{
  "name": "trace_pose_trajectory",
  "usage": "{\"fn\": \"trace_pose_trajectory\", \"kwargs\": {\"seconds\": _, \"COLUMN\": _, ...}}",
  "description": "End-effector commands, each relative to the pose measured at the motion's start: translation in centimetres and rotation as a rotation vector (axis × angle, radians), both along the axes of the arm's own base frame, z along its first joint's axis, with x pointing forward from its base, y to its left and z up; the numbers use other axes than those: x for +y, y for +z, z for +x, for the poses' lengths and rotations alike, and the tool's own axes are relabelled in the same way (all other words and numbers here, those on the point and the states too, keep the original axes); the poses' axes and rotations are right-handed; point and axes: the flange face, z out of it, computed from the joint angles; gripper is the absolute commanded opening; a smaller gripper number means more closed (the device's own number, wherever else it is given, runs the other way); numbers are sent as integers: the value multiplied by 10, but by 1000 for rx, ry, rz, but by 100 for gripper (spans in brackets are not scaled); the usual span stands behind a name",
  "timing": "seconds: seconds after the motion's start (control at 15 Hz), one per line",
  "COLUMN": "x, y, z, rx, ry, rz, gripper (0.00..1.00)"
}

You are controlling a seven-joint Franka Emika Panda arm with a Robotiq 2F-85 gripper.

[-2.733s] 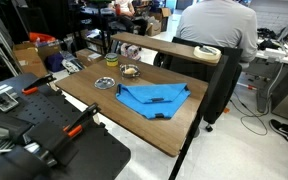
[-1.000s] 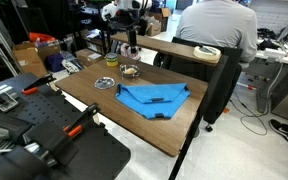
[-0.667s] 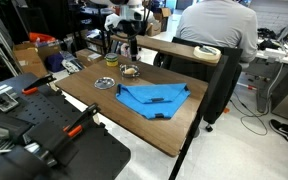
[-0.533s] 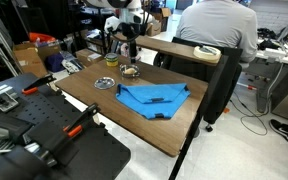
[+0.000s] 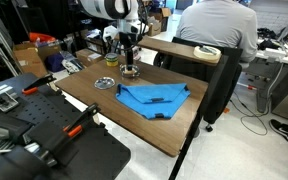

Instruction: Pick up the potato plush toy from the pot and put it on the table

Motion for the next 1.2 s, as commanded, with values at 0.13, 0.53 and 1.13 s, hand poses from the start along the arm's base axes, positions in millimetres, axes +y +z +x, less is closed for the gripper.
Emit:
{"fn": "trace_pose_trajectory", "kwargs": {"seconds": 0.13, "x": 4, "y": -10, "z": 12, "rx": 42, "ry": 4, "rz": 14, "gripper": 66}}
{"fn": "trace_pose_trajectory", "kwargs": {"seconds": 0.53, "x": 4, "y": -17, "z": 23, "rx": 49, "ry": -2, "rz": 5, "gripper": 19}}
{"fn": "trace_pose_trajectory", "kwargs": {"seconds": 1.13, "x": 6, "y": -29, "z": 42, "rx": 79, "ry": -13, "rz": -11, "gripper": 28}}
